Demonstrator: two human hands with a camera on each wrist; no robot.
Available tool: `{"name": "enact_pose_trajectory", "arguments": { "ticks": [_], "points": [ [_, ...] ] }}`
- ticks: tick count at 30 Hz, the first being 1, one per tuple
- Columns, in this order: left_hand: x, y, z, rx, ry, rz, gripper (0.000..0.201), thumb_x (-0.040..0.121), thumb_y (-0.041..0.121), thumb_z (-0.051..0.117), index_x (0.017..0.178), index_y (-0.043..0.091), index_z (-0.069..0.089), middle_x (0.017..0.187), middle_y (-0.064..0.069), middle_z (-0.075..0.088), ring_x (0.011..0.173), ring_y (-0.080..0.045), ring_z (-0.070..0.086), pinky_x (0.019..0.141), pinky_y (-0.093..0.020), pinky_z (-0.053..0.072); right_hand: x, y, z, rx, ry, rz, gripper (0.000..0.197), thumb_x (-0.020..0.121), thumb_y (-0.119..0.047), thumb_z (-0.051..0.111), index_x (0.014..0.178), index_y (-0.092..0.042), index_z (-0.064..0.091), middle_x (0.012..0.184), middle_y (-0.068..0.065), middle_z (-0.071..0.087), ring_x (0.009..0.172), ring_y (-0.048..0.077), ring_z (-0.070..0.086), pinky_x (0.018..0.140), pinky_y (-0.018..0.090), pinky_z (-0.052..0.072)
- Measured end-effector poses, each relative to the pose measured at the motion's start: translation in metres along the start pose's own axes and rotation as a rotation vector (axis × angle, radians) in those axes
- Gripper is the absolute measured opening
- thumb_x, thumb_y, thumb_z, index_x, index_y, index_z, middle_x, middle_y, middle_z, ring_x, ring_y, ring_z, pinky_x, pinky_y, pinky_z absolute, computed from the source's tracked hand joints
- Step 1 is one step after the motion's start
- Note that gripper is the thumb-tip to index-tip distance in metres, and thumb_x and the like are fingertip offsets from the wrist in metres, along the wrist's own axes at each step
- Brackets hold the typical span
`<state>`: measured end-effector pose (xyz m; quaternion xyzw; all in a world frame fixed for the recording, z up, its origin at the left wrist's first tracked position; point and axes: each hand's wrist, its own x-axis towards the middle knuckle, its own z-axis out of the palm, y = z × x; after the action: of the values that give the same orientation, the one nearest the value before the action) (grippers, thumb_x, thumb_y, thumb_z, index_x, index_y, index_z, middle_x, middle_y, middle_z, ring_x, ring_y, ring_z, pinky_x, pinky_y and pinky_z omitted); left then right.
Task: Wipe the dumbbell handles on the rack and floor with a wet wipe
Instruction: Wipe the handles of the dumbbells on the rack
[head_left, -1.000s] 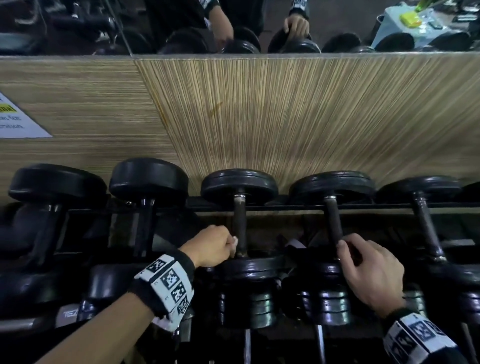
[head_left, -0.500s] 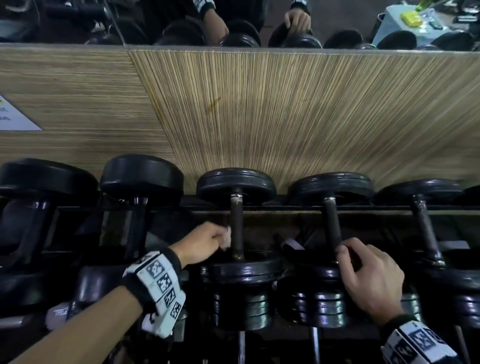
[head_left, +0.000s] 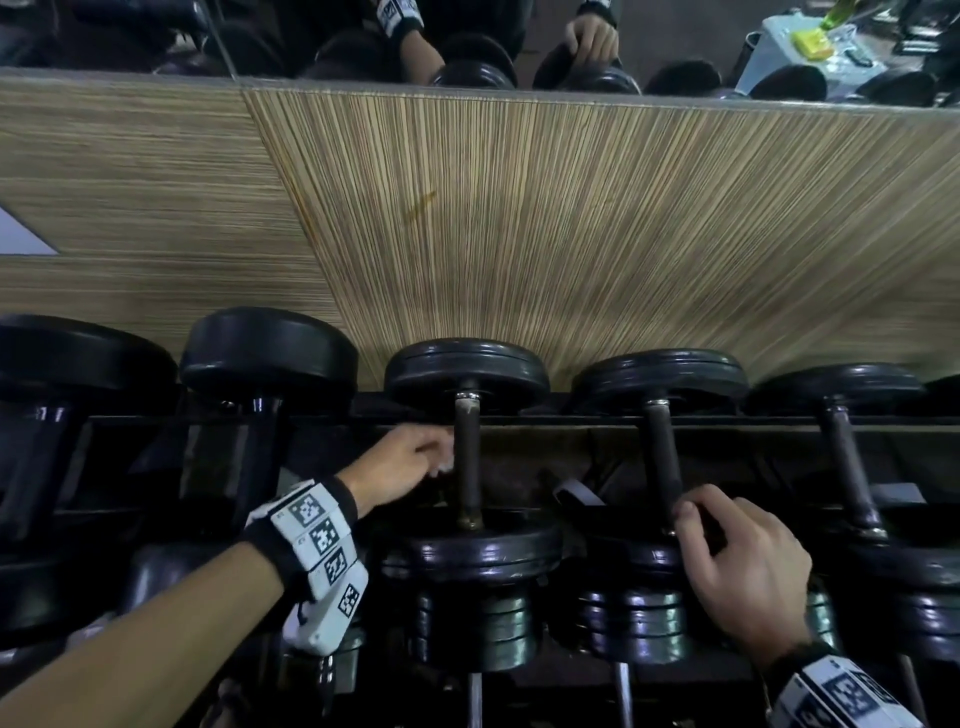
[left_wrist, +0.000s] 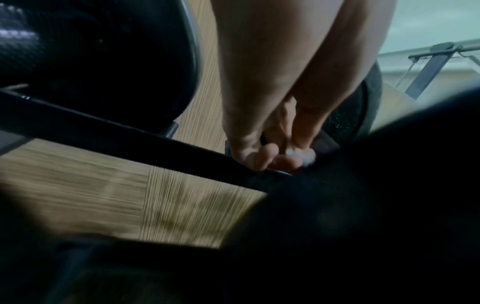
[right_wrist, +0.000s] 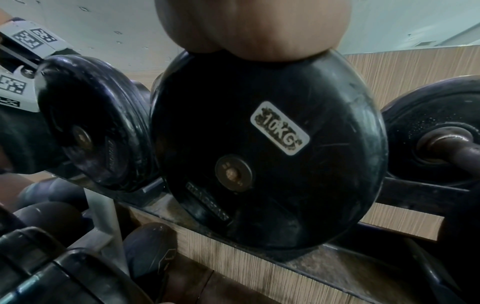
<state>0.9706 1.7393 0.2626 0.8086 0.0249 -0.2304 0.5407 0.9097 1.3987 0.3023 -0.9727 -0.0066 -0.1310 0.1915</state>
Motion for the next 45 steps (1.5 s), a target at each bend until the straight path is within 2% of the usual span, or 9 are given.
{"name": "enact_pose_trajectory", "arguments": {
  "ticks": [4,13,21,25,28,30,35,39,45],
  "points": [
    [-0.018,-0.008,0.007,0.061,-0.252,-0.097,0.028,0.096,0.000,0.054,0.072,0.010,0.064,0.069,0.007,0.063,0.067,0.003,0.055,0.069,-0.009,0.041,0.000,0.001,0.001,-0.008,-0.002,0.012,0.035,0.088,-0.039,0.042,0.074,-0.020,0.067,0.056,-0.011,0.046,0.052,0.017,0.040,0.054,0.014,0.020],
    [0.018,0.012,-0.012,-0.063,0.012,-0.043,0.025,0.101,0.010,0.048,0.083,0.018,0.063,0.074,0.007,0.058,0.067,0.002,0.051,0.061,-0.017,0.036,-0.001,0.003,0.002,-0.013,-0.024,0.010,0.035,0.087,-0.040,0.041,0.075,-0.021,0.067,0.059,-0.009,0.050,0.054,0.026,0.055,0.054,0.017,0.022],
    [-0.019,-0.016,-0.002,-0.078,-0.357,-0.130,0.026,0.093,0.024,0.061,0.070,0.029,0.072,0.079,0.010,0.067,0.081,-0.008,0.057,0.082,-0.029,0.039,-0.001,0.001,0.002,-0.005,0.002,-0.005,0.035,0.088,-0.038,0.041,0.074,-0.019,0.067,0.058,-0.007,0.051,0.052,0.021,0.047,0.053,0.018,0.023],
    [0.005,-0.003,-0.004,-0.046,-0.182,-0.110,0.022,0.094,0.013,0.057,0.084,0.023,0.074,0.070,0.010,0.060,0.069,-0.002,0.052,0.062,-0.017,0.039,-0.002,0.004,0.005,-0.019,0.007,-0.008,0.036,0.089,-0.039,0.041,0.075,-0.019,0.067,0.057,-0.008,0.050,0.052,0.027,0.055,0.055,0.025,0.030],
    [0.023,0.008,-0.009,-0.081,0.061,-0.089,0.020,0.101,0.007,0.050,0.099,0.009,0.070,0.073,0.007,0.059,0.070,-0.003,0.051,0.060,-0.017,0.037,-0.002,0.004,0.005,-0.023,0.017,-0.009,0.035,0.089,-0.038,0.042,0.073,-0.018,0.066,0.056,-0.008,0.050,0.051,0.025,0.054,0.054,0.023,0.026],
    [0.023,0.011,-0.005,-0.090,0.116,-0.069,0.022,0.103,0.009,0.049,0.096,0.017,0.069,0.074,0.007,0.058,0.068,-0.001,0.051,0.058,-0.014,0.038,-0.001,0.003,0.004,-0.025,0.023,-0.012,0.035,0.089,-0.037,0.042,0.073,-0.018,0.066,0.056,-0.008,0.050,0.051,0.024,0.053,0.056,0.024,0.028],
    [0.002,0.007,0.003,-0.006,0.123,0.047,0.025,0.099,0.003,0.052,0.077,0.001,0.062,0.067,0.007,0.054,0.061,0.005,0.048,0.061,-0.011,0.037,-0.001,0.001,0.003,-0.017,0.047,-0.034,0.033,0.088,-0.035,0.043,0.071,-0.017,0.065,0.053,-0.009,0.047,0.048,0.018,0.044,0.052,0.020,0.024],
    [-0.004,0.004,0.002,0.011,0.166,0.008,0.022,0.098,0.005,0.055,0.082,-0.006,0.064,0.068,0.006,0.057,0.061,0.006,0.050,0.063,-0.010,0.039,-0.001,0.001,0.004,-0.019,0.066,-0.038,0.033,0.087,-0.035,0.043,0.070,-0.017,0.065,0.055,-0.007,0.049,0.049,0.025,0.053,0.056,0.026,0.032],
    [0.000,0.024,0.008,0.010,0.038,-0.038,0.029,0.100,-0.005,0.041,0.094,0.006,0.068,0.068,0.018,0.065,0.061,0.013,0.054,0.063,-0.010,0.041,-0.001,0.002,0.004,0.017,0.047,-0.018,0.034,0.088,-0.036,0.042,0.071,-0.018,0.065,0.053,-0.009,0.048,0.048,0.019,0.047,0.054,0.016,0.024]
  ]
}}
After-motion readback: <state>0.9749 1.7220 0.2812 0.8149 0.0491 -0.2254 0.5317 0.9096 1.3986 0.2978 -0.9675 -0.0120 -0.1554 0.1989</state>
